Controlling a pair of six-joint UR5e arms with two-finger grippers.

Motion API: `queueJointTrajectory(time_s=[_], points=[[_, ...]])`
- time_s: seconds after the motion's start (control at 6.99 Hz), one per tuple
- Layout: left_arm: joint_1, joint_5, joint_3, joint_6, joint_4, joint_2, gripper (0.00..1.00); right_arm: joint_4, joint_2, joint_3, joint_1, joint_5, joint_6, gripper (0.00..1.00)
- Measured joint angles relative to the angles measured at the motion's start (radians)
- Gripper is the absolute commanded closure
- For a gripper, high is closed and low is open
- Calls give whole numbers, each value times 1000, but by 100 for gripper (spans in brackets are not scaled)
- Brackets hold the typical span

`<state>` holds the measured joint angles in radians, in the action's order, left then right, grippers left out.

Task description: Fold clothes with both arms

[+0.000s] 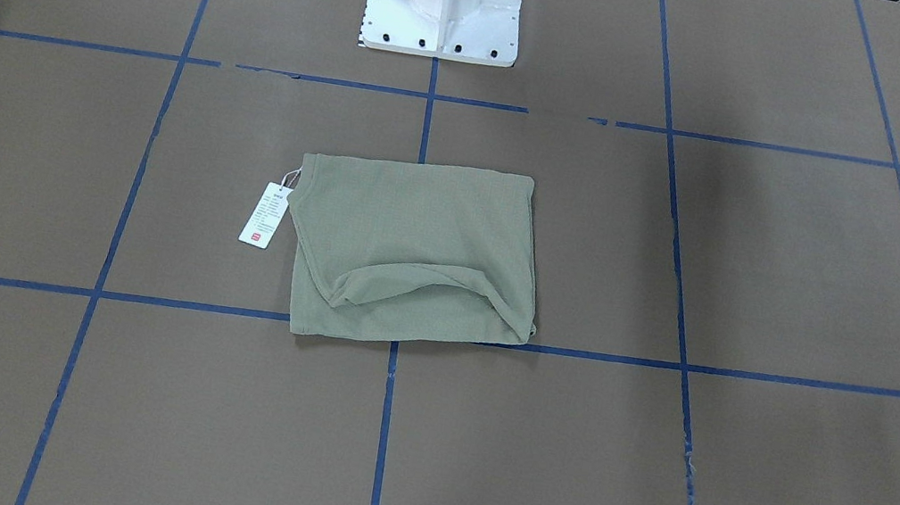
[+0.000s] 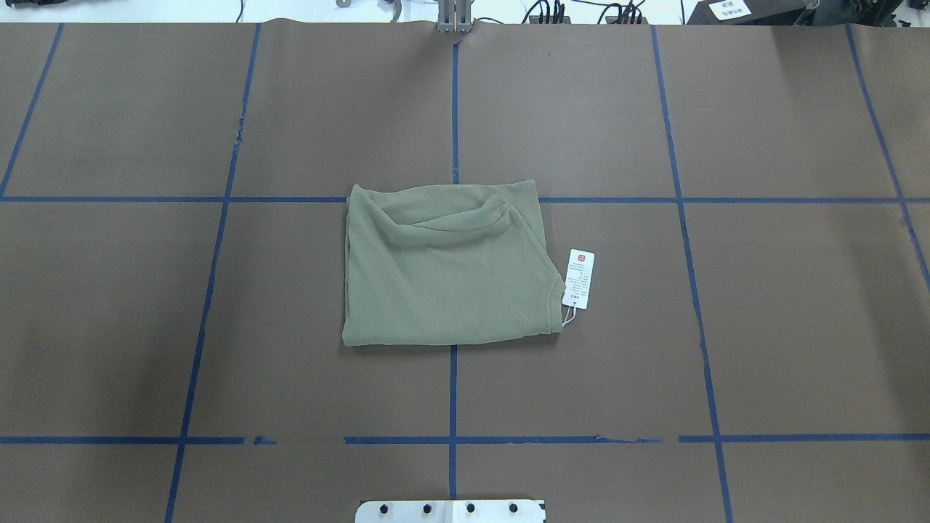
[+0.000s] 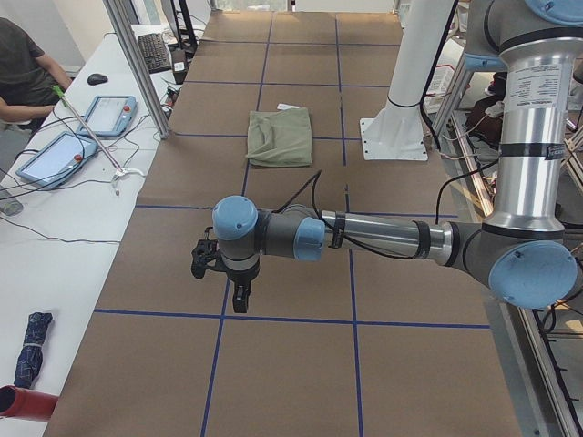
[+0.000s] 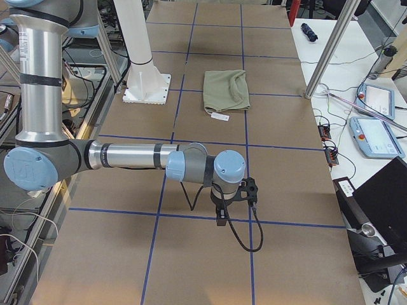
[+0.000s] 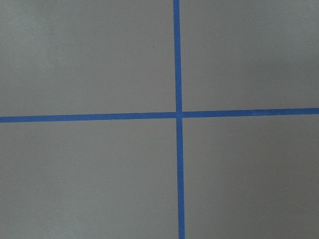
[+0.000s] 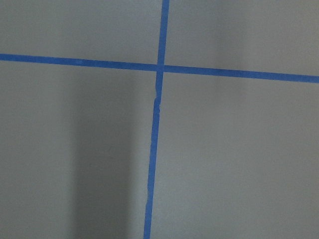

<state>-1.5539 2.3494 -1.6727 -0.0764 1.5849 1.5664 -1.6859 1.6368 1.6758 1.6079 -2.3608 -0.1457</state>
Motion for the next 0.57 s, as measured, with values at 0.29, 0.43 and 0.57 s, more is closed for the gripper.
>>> queueJointTrajectory(time_s=[0.29, 0.43, 0.57], points=[[0, 0, -3, -2, 0, 1, 0, 0, 0, -1, 0, 1, 0, 0], [0, -2, -5, -2, 0, 1, 0, 0, 0, -1, 0, 1, 0, 0], [0, -2, -6, -2, 0, 1, 0, 0, 0, -1, 1, 1, 0, 0]])
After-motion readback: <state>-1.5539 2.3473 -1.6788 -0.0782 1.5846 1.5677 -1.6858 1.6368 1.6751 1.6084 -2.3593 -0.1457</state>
